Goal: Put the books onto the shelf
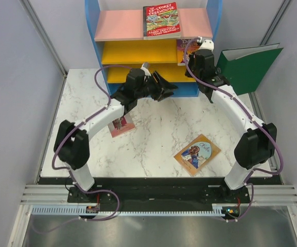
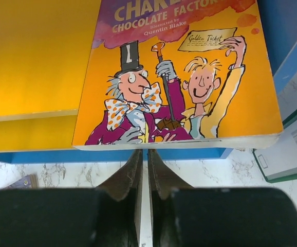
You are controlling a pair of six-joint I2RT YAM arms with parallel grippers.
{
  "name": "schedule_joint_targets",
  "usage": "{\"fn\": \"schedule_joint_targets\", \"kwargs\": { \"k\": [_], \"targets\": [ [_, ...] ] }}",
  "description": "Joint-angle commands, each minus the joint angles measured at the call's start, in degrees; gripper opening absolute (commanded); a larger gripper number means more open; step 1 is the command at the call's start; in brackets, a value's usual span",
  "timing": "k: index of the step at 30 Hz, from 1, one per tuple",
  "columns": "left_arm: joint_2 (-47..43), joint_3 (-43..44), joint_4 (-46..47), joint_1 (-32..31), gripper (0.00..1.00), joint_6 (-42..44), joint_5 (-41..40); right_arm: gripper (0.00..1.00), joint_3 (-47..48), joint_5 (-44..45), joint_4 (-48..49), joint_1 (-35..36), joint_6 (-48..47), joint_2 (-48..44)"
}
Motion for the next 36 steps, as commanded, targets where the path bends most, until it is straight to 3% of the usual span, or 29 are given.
{"fn": "schedule_joint_targets", "kwargs": {
  "k": [1,5,8,9,12,14,19,22,25,30,33,34,36],
  "targets": [
    [-12.4,-11.6,1.2,-4.3,0.52,9.7,-5.9,0.16,-0.1,-0.3,1.3,-0.2,0.3,-3.2],
    [-21.8,-26.1,-1.9,-8.7,0.52,15.5,-11.9,0.31,-11.4,-0.9,1.6,-0.2,2.8,-11.8],
    [-26.4,-34.6,-4.4,-11.5,0.52,17.3,-14.6,0.51,-21.4,-1.8,1.6,-0.2,5.9,-21.0],
    [-28.1,-36.5,-4.7,-12.2,0.52,17.6,-15.4,0.62,-24.1,-1.8,1.3,-0.1,7.0,-25.8],
    [-29.1,-41.7,-4.9,-15.0,0.52,17.8,-16.8,0.81,-33.7,-2.1,-1.0,-0.2,12.0,-34.7],
    [-28.2,-42.8,-5.1,-16.8,0.52,17.6,-17.0,0.88,-39.6,-2.0,-5.3,-0.2,15.6,-38.4],
    [-20.9,-39.2,-5.0,-20.1,0.52,18.4,-15.4,0.96,-49.0,-1.1,-18.7,-0.3,25.8,-47.2],
    [-14.6,-34.7,-5.1,-21.6,0.52,19.1,-14.0,0.97,-52.2,-1.7,-25.3,-0.3,29.5,-50.8],
    [-7.6,-26.6,-6.8,-23.1,0.52,21.2,-11.4,0.97,-53.3,-2.1,-30.8,-0.8,30.6,-52.9],
    [4.0,-12.7,-17.6,-27.2,0.48,28.7,-11.3,0.97,-53.8,-4.1,-35.7,-1.4,32.3,-55.1],
    [7.8,-6.5,-21.9,-29.6,0.31,30.8,-12.2,0.97,-53.4,-3.1,-37.6,-1.5,33.7,-57.0],
    [8.4,-5.6,-22.3,-29.9,0.05,30.9,-12.2,0.97,-53.2,-2.9,-38.2,-1.5,34.1,-57.3],
    [8.9,-5.6,-22.5,-30.3,0.02,30.5,-12.0,0.97,-53.7,-3.2,-39.7,-1.5,35.7,-58.6]
  ]
}}
